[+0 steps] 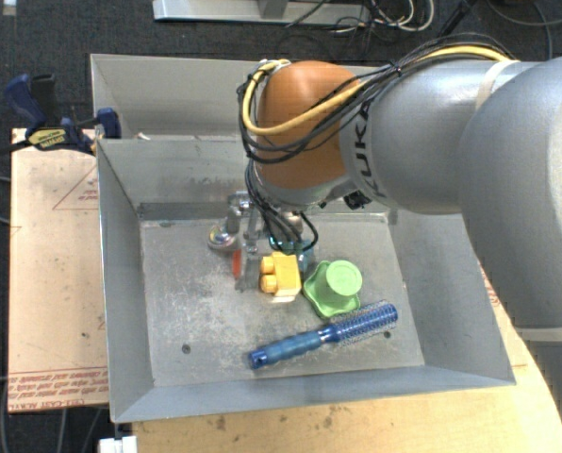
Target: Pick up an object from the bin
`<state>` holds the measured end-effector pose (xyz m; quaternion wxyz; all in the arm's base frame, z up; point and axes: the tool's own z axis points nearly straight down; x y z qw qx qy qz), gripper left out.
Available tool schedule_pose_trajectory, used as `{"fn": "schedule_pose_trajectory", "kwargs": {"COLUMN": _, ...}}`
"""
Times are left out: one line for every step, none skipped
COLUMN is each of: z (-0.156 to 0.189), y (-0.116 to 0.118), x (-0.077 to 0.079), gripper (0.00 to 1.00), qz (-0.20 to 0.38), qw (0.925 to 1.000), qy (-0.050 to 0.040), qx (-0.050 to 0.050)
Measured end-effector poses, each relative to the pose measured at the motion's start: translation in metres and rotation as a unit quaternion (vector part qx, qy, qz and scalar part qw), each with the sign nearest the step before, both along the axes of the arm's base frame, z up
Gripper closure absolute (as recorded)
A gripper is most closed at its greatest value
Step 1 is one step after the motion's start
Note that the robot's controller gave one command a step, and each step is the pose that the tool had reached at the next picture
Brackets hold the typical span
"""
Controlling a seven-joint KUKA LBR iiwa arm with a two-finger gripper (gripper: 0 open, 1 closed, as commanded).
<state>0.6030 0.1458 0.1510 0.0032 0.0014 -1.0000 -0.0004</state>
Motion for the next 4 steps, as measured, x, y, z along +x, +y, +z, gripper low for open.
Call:
{"fn": "schedule_pose_trajectory", "kwargs": {"z": -0.086, "y": -0.041, "x": 0.032, "gripper": 0.00, "qz": 0.036, "qw": 0.9993, "qy": -0.0012, "qx": -0.001}}
{"fn": "schedule_pose_trajectory", "kwargs": {"z": -0.080, "y": -0.038, "x": 0.034, "gripper": 1.00, "qz": 0.037, "qw": 0.9993, "qy": -0.0049, "qx": 0.001}}
{"fn": "schedule_pose_trajectory", "kwargs": {"z": -0.081, "y": -0.038, "x": 0.033, "gripper": 0.00, "qz": 0.037, "qw": 0.9993, "qy": -0.0046, "qx": 0.001}}
{"fn": "schedule_pose_trajectory", "kwargs": {"z": -0.046, "y": -0.099, "x": -0.030, "gripper": 0.00, "qz": 0.170, "qw": 0.9854, "qy": -0.0034, "qx": -0.001}}
